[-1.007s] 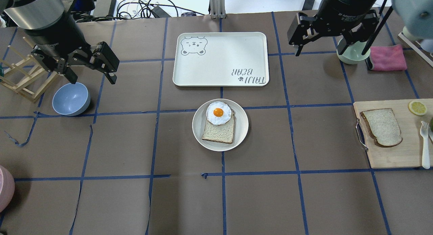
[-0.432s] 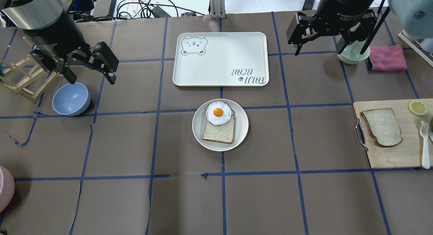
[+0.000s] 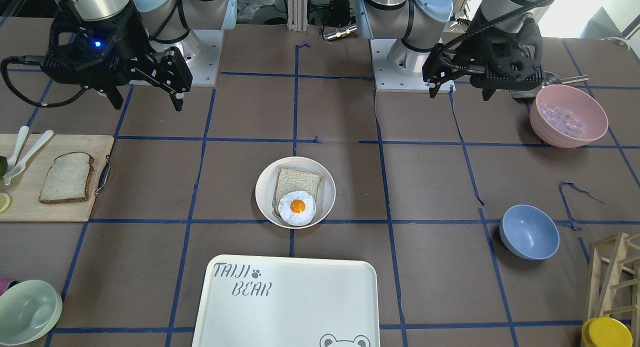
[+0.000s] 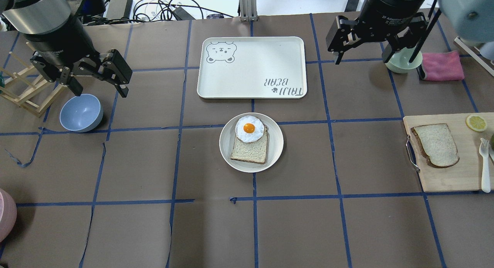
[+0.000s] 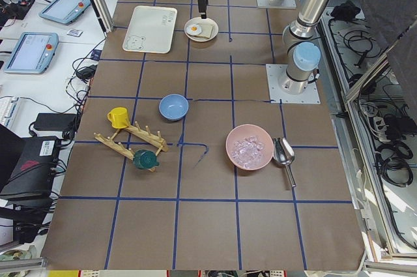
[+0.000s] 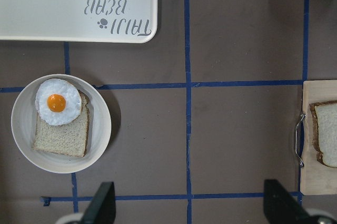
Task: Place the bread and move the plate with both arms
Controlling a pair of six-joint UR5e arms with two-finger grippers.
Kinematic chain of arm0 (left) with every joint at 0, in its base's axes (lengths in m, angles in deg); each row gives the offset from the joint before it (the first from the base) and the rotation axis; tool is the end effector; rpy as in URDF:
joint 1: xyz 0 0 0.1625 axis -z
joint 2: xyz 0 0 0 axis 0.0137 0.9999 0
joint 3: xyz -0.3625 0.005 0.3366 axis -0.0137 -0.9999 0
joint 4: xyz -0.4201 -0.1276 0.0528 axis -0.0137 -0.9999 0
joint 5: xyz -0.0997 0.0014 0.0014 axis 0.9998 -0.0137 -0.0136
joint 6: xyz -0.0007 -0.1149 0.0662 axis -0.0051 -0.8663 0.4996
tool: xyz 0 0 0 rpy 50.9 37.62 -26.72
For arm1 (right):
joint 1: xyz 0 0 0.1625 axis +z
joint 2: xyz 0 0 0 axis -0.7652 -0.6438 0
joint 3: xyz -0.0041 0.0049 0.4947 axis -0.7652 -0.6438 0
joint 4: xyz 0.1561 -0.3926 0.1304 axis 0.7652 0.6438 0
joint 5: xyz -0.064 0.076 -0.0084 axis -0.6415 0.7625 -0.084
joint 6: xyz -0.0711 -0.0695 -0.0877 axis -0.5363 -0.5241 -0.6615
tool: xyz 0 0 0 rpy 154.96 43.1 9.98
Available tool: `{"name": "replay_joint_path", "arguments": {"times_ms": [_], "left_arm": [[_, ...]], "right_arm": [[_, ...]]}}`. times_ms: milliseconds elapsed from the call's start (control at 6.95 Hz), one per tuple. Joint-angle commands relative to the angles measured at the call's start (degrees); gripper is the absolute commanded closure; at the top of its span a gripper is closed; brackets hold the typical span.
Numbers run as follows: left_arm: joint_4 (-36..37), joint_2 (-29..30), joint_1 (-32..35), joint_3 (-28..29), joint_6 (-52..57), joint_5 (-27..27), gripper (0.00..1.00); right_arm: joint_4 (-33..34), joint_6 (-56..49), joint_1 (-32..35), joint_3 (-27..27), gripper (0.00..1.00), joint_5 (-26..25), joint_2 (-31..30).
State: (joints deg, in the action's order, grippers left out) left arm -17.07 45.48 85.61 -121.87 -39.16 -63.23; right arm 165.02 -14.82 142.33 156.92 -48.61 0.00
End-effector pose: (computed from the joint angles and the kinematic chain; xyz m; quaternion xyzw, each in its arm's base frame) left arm -0.0947 -0.4998 0.5561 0.0303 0.9981 0.0477 0.0236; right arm 0.1551 -0.5274 0.5677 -0.0060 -0.9996 0.0287 0.0004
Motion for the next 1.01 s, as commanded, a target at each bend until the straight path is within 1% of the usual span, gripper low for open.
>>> {"name": "replay_joint_path", "arguments": {"times_ms": [0,288,863], "left_arm": [[0.02,-0.02,0.00,0.06,0.01,-0.48,0.00],[0.11,0.15,0.00,0.06,0.01,-0.48,0.00],[-0.07,0.07,0.00,-0.03,0.01,-0.48,0.00]], "right_arm": [[-0.41,0.08,0.06,0.52,0.00,-0.67,-0.04],[0.20,-0.09,0.15,0.70,0.00,0.20,0.05],[0.46,0.00,0.06,1.06,0.00,0.21,0.40]]}}
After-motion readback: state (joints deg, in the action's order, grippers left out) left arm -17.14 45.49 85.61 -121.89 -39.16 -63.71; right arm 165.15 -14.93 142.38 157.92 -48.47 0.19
